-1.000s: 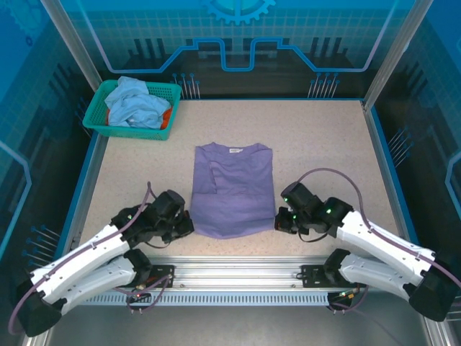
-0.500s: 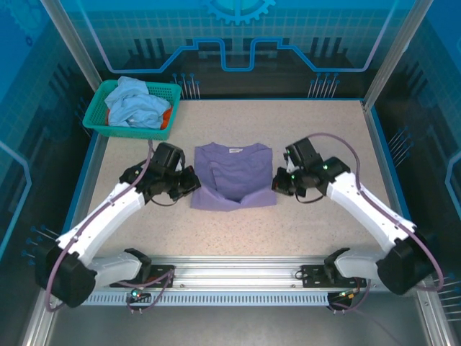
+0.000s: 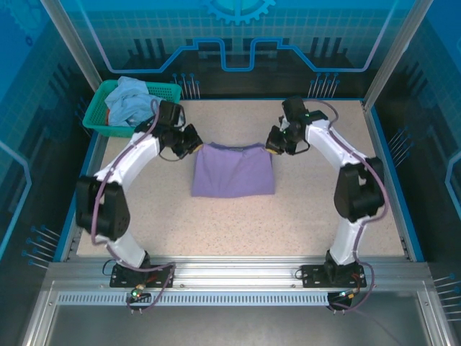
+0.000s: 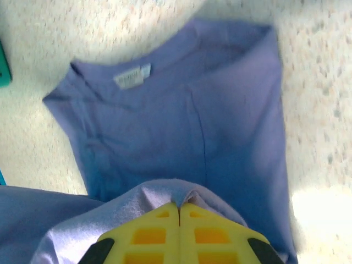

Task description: Fold and stack the t-shirts

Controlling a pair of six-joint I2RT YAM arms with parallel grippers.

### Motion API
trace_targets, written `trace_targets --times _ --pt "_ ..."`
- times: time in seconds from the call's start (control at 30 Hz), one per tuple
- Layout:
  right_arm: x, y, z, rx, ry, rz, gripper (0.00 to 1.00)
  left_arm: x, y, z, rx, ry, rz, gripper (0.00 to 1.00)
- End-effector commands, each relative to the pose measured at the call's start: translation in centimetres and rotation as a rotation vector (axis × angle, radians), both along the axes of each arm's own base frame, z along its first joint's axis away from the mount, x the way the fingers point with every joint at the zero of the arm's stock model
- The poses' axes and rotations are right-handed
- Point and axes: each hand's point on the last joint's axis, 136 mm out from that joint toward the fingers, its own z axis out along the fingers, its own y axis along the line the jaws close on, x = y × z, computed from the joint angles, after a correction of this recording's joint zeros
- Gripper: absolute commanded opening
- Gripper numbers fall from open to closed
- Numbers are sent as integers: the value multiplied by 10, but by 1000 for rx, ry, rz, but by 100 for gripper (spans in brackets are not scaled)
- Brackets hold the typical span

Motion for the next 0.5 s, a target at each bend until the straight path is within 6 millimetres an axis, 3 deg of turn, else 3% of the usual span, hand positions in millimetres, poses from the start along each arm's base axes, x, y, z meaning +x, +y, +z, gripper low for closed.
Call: trace_targets --times 0.0,0.03,0.1,0.13,0.17,0.23,0.33,0.4,0.47 --pt "42 -3 -20 106 57 -46 2 42 16 -24 -24 37 48 16" --pt "56 -5 -29 120 72 -63 5 53 24 -38 -13 66 79 29" --pt "80 -15 -45 133 121 -110 28 72 36 -61 -2 110 120 27" --pt "91 -13 -49 181 127 -101 33 80 38 -65 -14 138 131 35" --pt "100 -17 -49 179 121 -109 36 89 36 -64 -20 134 123 49" --pt "111 -34 -42 141 96 -151 48 99 36 -45 8 78 119 51" --pt "117 -50 -22 172 57 -185 52 102 41 -6 36 -14 133 54" --pt "112 -53 -9 167 27 -167 55 95 36 16 30 -52 115 53" --pt "94 -47 5 155 2 -116 54 80 27 31 56 -88 78 58"
